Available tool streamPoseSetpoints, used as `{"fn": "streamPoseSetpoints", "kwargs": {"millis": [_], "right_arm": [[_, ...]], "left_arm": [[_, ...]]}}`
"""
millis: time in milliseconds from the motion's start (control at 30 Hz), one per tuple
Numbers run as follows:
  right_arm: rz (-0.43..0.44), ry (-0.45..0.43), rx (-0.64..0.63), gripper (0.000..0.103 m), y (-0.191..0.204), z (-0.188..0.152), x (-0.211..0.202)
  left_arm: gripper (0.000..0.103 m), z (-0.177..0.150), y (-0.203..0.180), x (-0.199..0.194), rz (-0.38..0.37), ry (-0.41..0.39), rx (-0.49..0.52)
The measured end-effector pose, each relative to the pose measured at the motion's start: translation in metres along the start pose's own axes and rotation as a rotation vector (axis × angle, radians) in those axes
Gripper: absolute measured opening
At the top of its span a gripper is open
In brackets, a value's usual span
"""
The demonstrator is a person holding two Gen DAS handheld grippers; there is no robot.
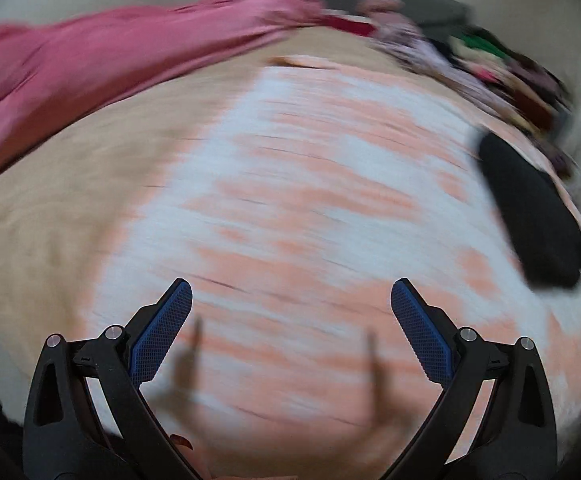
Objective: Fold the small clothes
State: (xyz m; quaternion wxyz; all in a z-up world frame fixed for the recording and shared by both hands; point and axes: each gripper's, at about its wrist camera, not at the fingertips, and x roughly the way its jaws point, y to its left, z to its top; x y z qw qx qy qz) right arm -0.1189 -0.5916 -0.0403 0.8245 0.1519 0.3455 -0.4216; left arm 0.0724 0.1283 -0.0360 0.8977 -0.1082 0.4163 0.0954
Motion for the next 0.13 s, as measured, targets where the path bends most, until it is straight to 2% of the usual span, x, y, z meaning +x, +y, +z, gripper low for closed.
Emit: {"fn": "streamPoseSetpoints", "kwargs": {"millis": [67,133], "right_arm": [[-0.136,0.011,0.089,0.098,-0.057,0.008,0.02],[-0.232,0.07,0.174,0.098,-0.111,0.014,0.045]], "left_arm": [[0.093,0.019,0.049,0.011,0.104,-0.004,-0.06],[0.093,0.035,0.086,0.019,0.189,-0.002,-0.103]]}}
